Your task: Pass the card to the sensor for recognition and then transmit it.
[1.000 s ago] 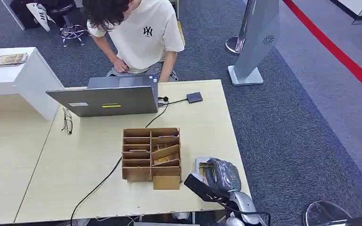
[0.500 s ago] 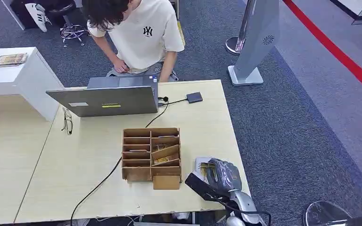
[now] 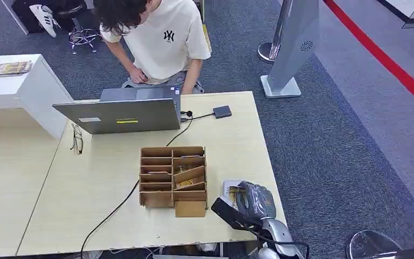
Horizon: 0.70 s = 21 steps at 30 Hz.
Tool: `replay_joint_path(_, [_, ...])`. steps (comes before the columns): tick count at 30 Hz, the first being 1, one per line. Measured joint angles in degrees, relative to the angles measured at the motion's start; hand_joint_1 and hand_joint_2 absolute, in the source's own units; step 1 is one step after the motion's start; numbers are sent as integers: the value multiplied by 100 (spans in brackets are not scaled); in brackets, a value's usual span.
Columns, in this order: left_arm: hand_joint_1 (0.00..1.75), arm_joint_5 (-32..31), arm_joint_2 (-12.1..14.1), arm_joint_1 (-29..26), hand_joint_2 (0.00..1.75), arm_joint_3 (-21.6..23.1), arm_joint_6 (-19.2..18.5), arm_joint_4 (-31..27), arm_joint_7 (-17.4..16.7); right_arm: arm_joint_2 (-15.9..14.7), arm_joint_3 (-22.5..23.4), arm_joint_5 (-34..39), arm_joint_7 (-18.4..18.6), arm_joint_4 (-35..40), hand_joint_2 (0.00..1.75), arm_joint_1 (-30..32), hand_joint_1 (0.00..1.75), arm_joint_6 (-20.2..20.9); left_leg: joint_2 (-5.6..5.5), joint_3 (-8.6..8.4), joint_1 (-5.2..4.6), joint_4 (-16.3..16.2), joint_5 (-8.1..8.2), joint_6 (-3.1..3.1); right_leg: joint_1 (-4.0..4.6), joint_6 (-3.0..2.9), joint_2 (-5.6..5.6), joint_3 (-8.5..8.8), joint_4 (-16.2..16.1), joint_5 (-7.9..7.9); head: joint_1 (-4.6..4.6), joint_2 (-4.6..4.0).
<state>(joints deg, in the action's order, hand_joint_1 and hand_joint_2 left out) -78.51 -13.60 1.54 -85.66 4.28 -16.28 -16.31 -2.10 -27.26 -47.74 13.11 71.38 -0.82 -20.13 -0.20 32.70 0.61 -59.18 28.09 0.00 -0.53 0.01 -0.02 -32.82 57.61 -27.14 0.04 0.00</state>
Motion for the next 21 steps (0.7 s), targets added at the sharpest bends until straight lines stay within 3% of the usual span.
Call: replay_joint_path(21, [0, -35, 0, 0, 0, 0, -33, -17, -2, 35, 26, 0, 0, -2, 175, -6, 175, 28, 0, -4, 0, 0, 0, 0, 0, 0, 0, 4, 0, 0, 0, 0])
